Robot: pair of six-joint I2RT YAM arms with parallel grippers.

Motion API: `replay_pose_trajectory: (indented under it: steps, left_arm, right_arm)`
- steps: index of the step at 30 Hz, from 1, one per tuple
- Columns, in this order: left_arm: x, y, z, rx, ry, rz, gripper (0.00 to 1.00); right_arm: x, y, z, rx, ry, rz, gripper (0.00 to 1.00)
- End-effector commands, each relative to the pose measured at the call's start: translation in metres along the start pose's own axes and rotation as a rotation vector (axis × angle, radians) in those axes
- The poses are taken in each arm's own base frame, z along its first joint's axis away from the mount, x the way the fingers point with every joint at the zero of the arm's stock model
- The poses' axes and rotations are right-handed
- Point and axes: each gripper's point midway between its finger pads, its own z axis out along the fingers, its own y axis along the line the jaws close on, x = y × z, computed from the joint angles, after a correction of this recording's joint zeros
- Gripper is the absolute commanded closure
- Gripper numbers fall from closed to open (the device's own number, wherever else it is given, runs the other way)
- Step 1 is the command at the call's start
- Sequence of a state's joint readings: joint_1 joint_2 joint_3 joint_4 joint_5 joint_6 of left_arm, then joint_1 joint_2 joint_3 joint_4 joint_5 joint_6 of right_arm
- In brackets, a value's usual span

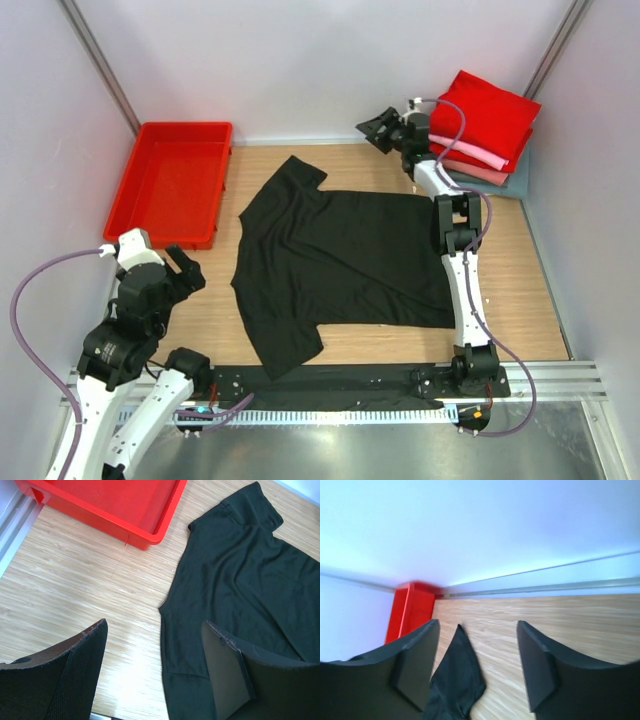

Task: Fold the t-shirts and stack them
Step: Flatten the tshirt out, then fold the tshirt

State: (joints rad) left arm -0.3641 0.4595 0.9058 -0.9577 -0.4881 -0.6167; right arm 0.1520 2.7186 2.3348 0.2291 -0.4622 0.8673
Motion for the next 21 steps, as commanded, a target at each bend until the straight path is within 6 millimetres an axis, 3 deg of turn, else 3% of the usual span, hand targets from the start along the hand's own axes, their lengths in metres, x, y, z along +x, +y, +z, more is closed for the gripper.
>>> replay_pose_trajectory:
  steps: [1, 2, 3, 4, 6, 7, 10, 11, 13, 14, 15, 16, 17, 18, 19, 20, 21]
  left_arm:
    - [-0.008, -0.002, 0.001, 0.005, -0.036, -0.01, 0.23]
    - [-0.008, -0.002, 0.001, 0.003, -0.035, -0.01, 0.23]
    - [-0.008, -0.002, 0.001, 0.005, -0.036, -0.01, 0.23]
    - [-0.009, -0.002, 0.001, 0.004, -0.037, -0.012, 0.23]
    - [-0.008, -0.002, 0.001, 0.007, -0.036, -0.012, 0.23]
    - [-0.008, -0.002, 0.002, 0.004, -0.034, -0.009, 0.23]
    - [-0.007, -0.003, 0.003, 0.006, -0.031, -0.008, 0.24]
    - [-0.007, -0.003, 0.003, 0.009, -0.029, -0.006, 0.23]
    - [-0.007, -0.005, 0.005, 0.008, -0.024, -0.004, 0.23]
    - [-0.006, -0.006, 0.007, 0.008, -0.02, 0.001, 0.23]
    - [-0.005, -0.006, 0.011, -0.001, -0.005, 0.013, 0.23]
    - [-0.003, -0.008, 0.013, -0.004, 0.01, 0.02, 0.23]
    - [-0.002, -0.01, 0.017, -0.002, 0.026, 0.027, 0.22]
    - [0.004, -0.015, 0.025, -0.012, 0.074, 0.053, 0.23]
    - [0.007, -0.023, 0.027, 0.016, 0.112, 0.057, 0.24]
    - [0.013, -0.028, 0.031, 0.027, 0.154, 0.068, 0.25]
    - [0.021, -0.034, 0.036, 0.03, 0.206, 0.077, 0.29]
  right_arm:
    - [0.014, 0.09, -0.006, -0.238, 0.081, 0.066, 0.26]
    - [0.021, 0.077, -0.008, -0.192, 0.078, 0.047, 0.26]
    - [0.02, 0.08, -0.011, -0.186, 0.074, 0.028, 0.26]
    - [0.007, 0.102, -0.02, -0.205, 0.049, -0.004, 0.25]
    - [0.017, 0.106, -0.025, -0.178, 0.068, -0.047, 0.25]
    - [0.011, 0.122, -0.03, -0.186, 0.061, -0.077, 0.25]
    - [0.02, 0.142, -0.035, -0.146, 0.089, -0.18, 0.25]
    - [0.01, 0.163, -0.044, -0.152, 0.069, -0.221, 0.24]
    - [0.013, 0.171, -0.054, -0.08, 0.078, -0.309, 0.24]
    - [0.007, 0.189, -0.071, -0.057, 0.063, -0.347, 0.24]
    - [0.009, 0.191, -0.086, -0.002, 0.079, -0.384, 0.24]
    - [0.016, 0.169, -0.096, 0.121, 0.065, -0.444, 0.24]
    - [0.013, 0.165, -0.111, 0.184, 0.043, -0.481, 0.24]
    - [-0.013, 0.197, -0.15, 0.215, -0.047, -0.522, 0.24]
    - [-0.006, 0.16, -0.173, 0.38, -0.063, -0.546, 0.22]
    - [-0.015, 0.158, -0.199, 0.454, -0.116, -0.551, 0.21]
    - [-0.029, 0.174, -0.239, 0.493, -0.187, -0.545, 0.19]
